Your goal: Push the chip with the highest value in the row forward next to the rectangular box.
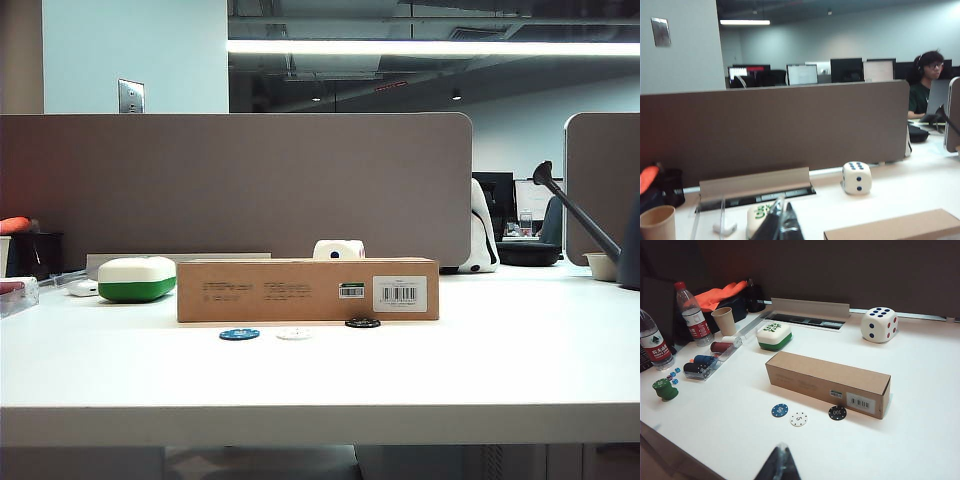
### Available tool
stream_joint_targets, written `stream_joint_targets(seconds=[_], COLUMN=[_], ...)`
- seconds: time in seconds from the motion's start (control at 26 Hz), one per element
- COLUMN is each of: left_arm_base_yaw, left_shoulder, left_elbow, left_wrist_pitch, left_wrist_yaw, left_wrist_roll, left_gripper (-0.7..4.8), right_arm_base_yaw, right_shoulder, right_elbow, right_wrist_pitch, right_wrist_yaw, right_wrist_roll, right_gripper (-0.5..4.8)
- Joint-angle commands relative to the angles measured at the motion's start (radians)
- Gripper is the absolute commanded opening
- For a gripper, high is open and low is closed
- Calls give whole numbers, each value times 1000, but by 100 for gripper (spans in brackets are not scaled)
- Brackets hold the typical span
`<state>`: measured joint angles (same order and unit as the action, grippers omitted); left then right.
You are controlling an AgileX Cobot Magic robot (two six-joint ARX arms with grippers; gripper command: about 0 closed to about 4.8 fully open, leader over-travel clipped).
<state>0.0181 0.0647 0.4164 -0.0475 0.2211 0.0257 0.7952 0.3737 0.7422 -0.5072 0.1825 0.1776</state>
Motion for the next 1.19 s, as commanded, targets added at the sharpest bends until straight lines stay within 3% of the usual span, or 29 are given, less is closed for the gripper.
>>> stream_joint_targets(seconds=[0.04,0.19,0.23,0.31,0.38,0.42,0.58,0.77,1.0,1.19], left_arm_base_yaw=[2,2,2,1,-16,-25,-78,-80,-78,-53], left_shoulder=[-30,-62,-62,-62,-62,-62,-62,-62,-62,-62], left_elbow=[5,5,2,-42,-116,-146,-295,-391,-409,-409], left_wrist_pitch=[0,-50,-92,-119,-108,-102,19,114,116,102], left_wrist_yaw=[3,2,1,-83,-213,-233,-196,-203,-301,-280], left_wrist_roll=[3,8,41,42,-32,-51,-67,-67,-61,-65], left_gripper=[-5,-5,-5,-5,-5,-5,-5,-5,-5,-5], right_arm_base_yaw=[0,0,0,0,0,0,1,1,1,0], right_shoulder=[-2,-2,-2,-2,-2,-2,-3,-3,-3,-3], right_elbow=[4,4,4,4,4,4,4,4,4,4], right_wrist_pitch=[10,10,10,10,10,10,10,10,10,10], right_wrist_yaw=[-1,-1,-1,-1,-1,-1,-1,-1,-1,-1], right_wrist_roll=[-2,-2,-2,-2,-2,-2,-2,-2,-2,-2], right_gripper=[-9,-9,-9,-9,-9,-9,-9,-9,-9,-9])
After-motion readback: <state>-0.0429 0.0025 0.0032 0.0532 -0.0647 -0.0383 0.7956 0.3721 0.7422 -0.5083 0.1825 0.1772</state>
